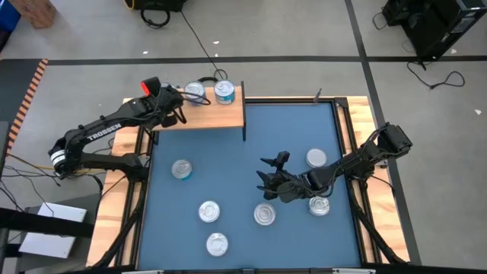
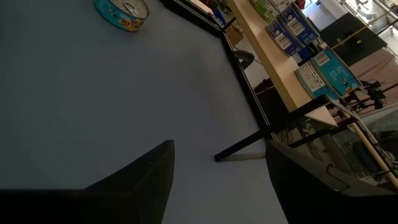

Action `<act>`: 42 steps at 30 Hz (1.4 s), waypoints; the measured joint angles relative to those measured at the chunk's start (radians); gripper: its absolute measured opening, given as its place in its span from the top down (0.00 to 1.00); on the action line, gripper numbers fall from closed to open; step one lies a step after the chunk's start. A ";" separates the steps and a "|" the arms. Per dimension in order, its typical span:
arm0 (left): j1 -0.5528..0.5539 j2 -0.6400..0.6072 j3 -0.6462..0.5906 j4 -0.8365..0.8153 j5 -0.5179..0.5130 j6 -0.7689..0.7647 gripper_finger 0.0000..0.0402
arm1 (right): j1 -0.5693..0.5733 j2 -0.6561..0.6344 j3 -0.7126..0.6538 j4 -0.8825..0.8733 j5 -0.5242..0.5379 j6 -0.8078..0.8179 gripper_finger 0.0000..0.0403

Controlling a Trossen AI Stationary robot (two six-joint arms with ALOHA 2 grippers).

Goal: Stack canned seafood by type on shelf
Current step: Stack the green white tuna can on top of the green white tuna can on the shelf

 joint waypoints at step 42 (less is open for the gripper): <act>0.072 0.056 -0.006 0.125 0.039 0.081 0.44 | 0.000 0.000 0.000 0.000 0.000 -0.012 0.36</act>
